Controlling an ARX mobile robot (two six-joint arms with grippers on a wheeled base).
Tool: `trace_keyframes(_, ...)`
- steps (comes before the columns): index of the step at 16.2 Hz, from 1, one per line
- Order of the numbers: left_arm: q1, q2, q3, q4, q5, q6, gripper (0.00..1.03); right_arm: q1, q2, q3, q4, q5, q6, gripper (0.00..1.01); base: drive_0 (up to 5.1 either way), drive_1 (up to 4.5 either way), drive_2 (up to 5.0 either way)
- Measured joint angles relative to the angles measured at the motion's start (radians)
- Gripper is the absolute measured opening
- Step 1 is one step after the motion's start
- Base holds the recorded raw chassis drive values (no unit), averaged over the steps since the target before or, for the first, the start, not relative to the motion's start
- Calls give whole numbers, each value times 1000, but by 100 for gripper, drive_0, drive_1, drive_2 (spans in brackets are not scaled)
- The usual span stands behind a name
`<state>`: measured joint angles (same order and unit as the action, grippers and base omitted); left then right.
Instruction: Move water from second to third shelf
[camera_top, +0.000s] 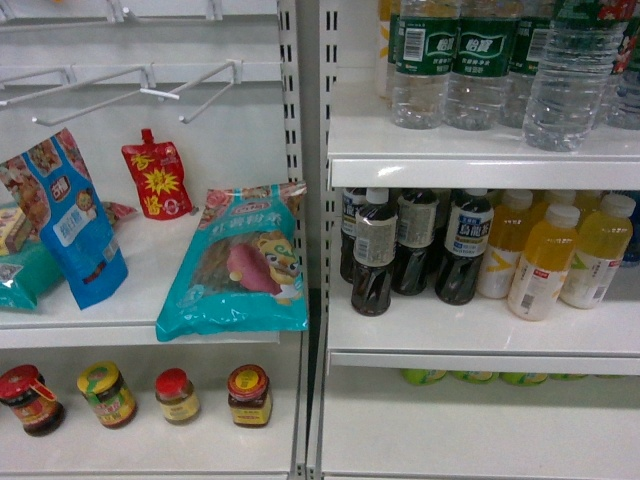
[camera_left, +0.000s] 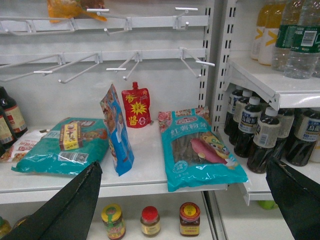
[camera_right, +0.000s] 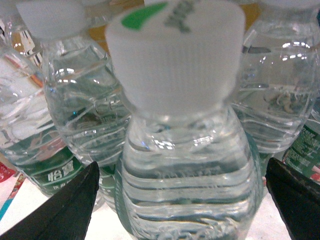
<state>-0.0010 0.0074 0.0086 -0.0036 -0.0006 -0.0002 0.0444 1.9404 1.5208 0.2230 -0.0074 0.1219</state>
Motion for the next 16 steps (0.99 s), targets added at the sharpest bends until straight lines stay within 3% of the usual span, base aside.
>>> trace_keyframes(1,0,0,0,0,0,0,98,-6,-31,-64,17,-23,-4,98,0,0,0)
trace_keyframes(6,0,0,0,0,0,0,98,-26,-284,-351,148,-115,-94,98,0,0,0)
trace_keyframes(8,0,0,0,0,0,0,98,-45,-409,-518,210,-136,-95,96,0,0,0)
trace_keyframes(9,0,0,0,0,0,0,98,-45,-468,-608,300,-58,-102,87,0,0,0)
trace_keyframes(10,0,0,0,0,0,0,98,-45,-559,-709,330,-10,-108,78,0,0,0)
trace_keyframes(12,0,0,0,0,0,0,98,-45,-853,-939,240,3,-115,56,0,0,0)
trace_keyframes(14,0,0,0,0,0,0,98,-45,-1255,-1189,22,4,-115,27,0,0,0)
trace_keyframes(15,0,0,0,0,0,0,98,-45,-1419,-1277,-37,4,-115,14,0,0,0)
trace_keyframes(16,0,0,0,0,0,0,98,-45,-1512,-1307,-26,4,-116,1,0,0,0)
